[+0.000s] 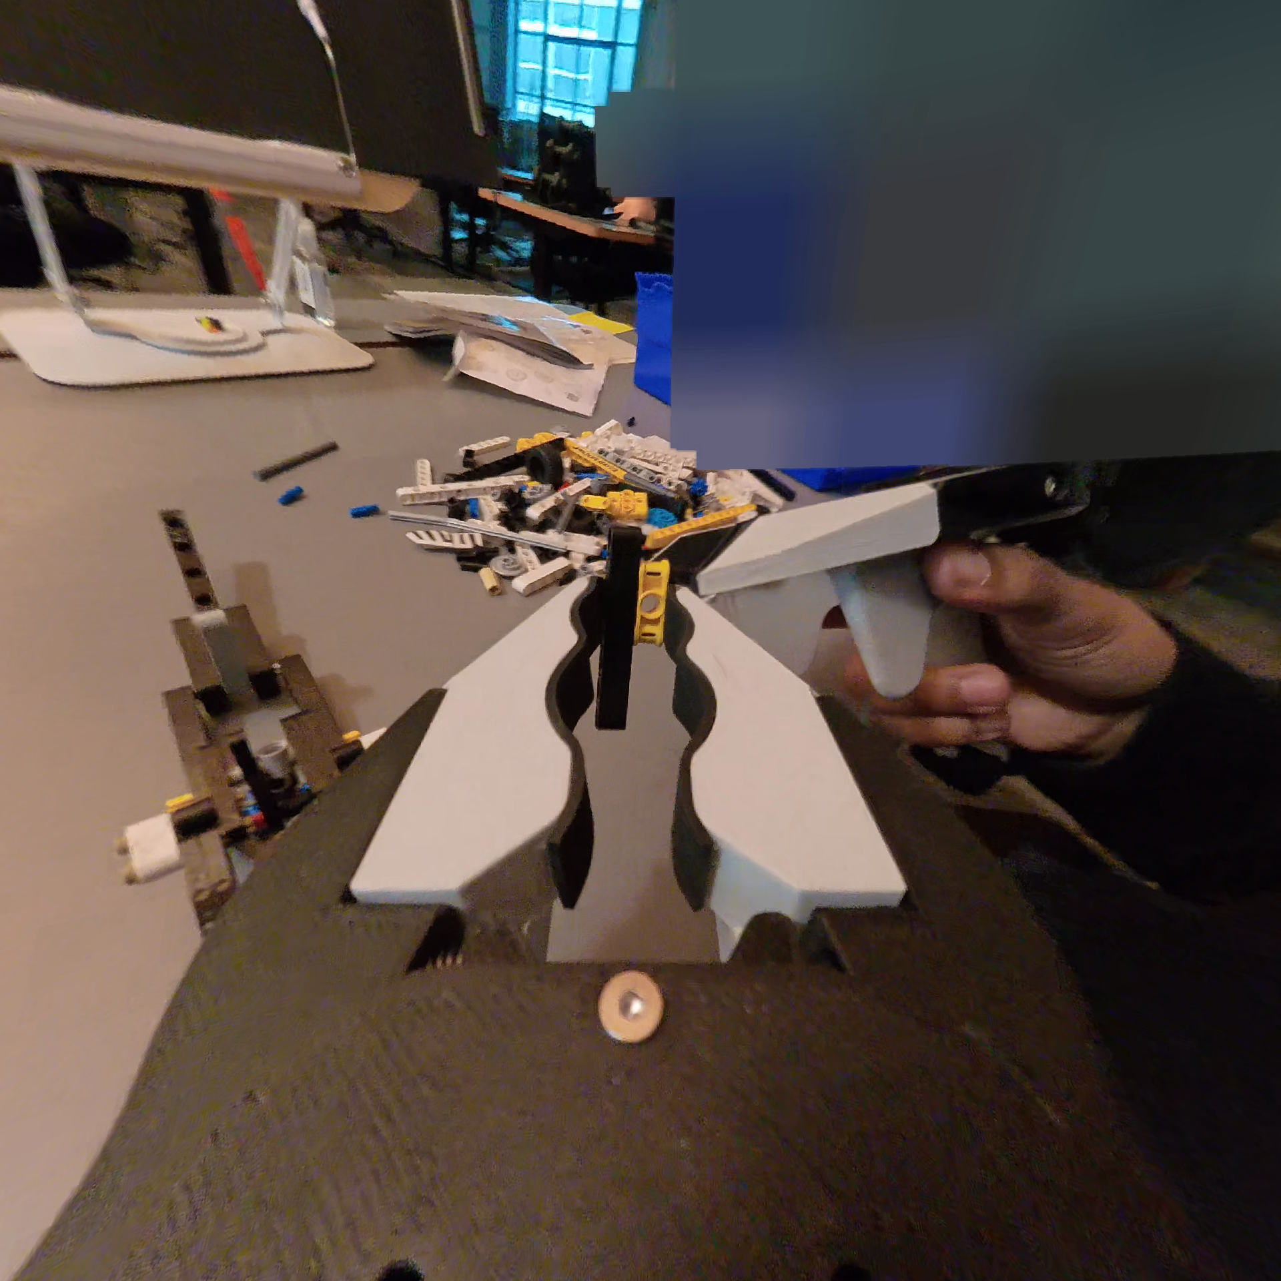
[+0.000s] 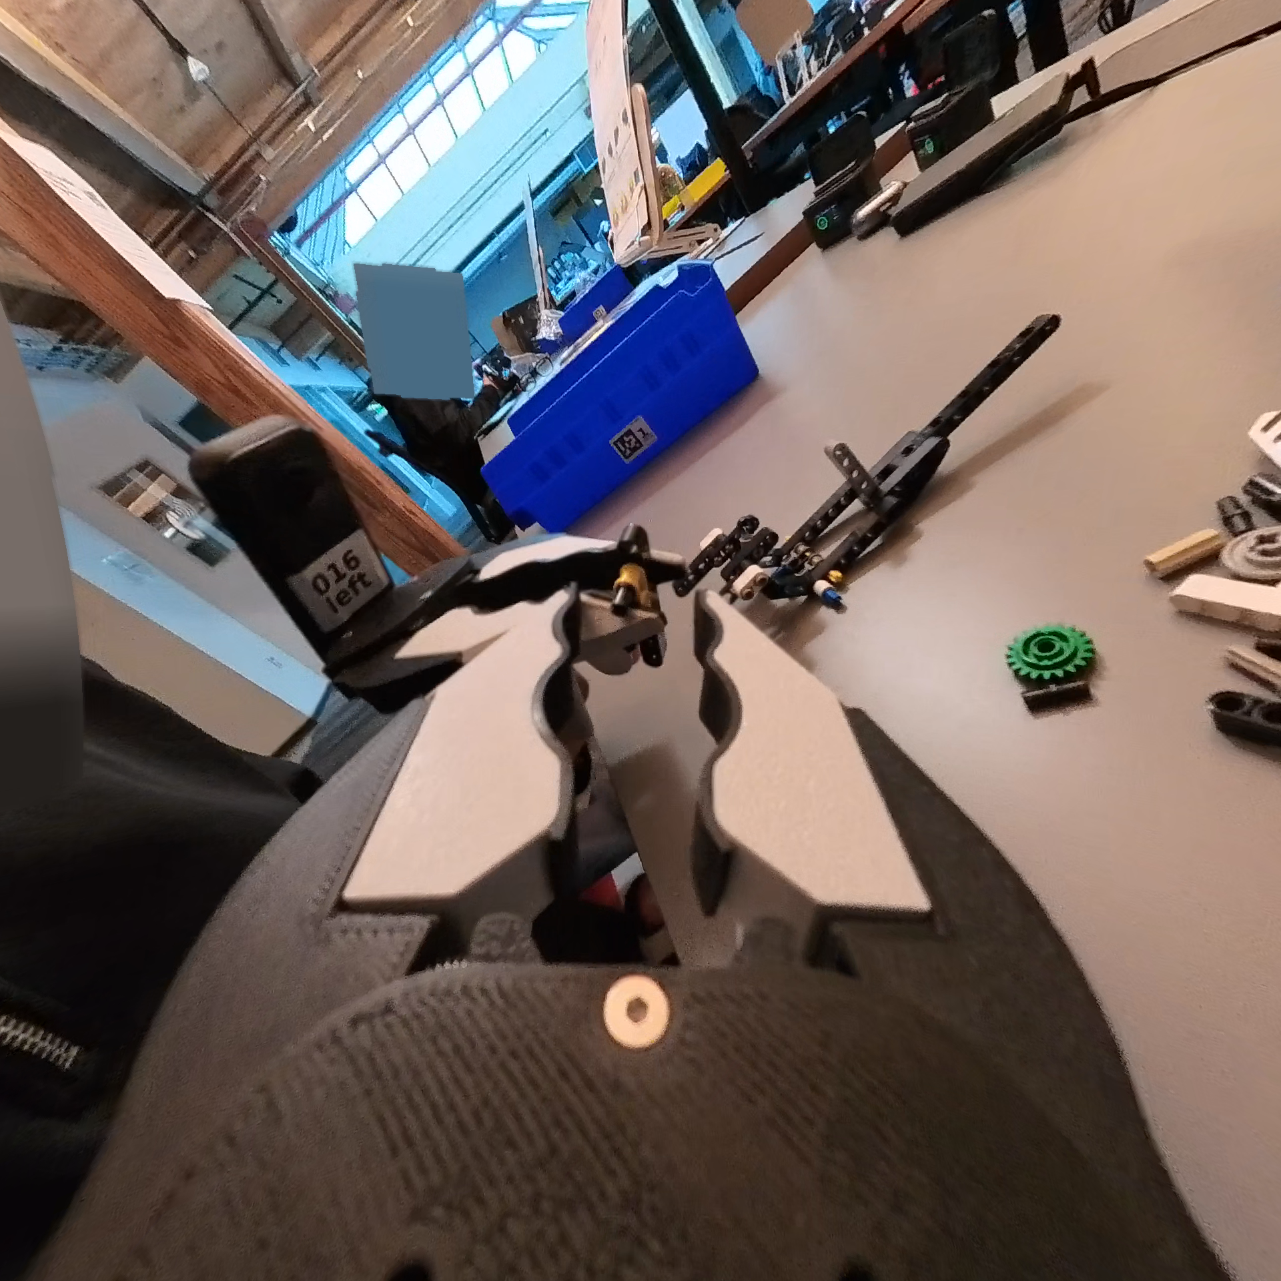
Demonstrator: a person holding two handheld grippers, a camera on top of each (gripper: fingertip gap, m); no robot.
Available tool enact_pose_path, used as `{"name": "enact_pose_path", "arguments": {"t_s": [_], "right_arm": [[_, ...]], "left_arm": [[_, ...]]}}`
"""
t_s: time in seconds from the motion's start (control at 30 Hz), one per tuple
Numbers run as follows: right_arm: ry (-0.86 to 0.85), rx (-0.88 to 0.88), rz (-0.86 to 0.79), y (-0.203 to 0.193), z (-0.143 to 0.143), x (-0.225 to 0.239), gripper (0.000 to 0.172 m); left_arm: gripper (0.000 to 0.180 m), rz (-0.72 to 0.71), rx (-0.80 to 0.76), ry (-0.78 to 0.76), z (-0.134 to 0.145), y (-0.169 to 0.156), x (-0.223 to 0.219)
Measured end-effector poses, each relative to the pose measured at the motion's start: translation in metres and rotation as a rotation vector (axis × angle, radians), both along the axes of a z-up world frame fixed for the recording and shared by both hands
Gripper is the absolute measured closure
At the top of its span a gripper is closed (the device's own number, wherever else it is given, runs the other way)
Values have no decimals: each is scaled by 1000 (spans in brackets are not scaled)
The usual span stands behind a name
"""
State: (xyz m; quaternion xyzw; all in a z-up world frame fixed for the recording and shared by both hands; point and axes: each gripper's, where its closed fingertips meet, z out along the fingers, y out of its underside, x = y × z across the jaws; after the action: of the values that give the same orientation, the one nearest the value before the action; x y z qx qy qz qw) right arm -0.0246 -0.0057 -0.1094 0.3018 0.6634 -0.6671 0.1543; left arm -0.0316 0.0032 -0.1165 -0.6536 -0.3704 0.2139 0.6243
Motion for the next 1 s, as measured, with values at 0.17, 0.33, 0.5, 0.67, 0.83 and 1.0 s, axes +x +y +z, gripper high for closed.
{"name": "enact_pose_path", "arguments": {"t_s": [0.17,0.33,0.5,0.67,0.83,1.0], "right_arm": [[-54,-52,14,7,3,-1,168],[-31,-64,19,13,9,1,168],[-50,-129,68,16,19,6,169],[-77,-161,37,18,18,1,149],[-87,-167,51,14,14,6,139],[-106,-227,70,9,17,9,167]], "left_arm": [[164,-12,-52,45,0,6,5],[158,-180,185,-69,6,15,17],[171,-395,516,-275,14,18,28],[175,-399,672,-341,17,10,22],[175,-363,699,-331,17,4,17],[175,-391,744,-344,19,9,20]]}}
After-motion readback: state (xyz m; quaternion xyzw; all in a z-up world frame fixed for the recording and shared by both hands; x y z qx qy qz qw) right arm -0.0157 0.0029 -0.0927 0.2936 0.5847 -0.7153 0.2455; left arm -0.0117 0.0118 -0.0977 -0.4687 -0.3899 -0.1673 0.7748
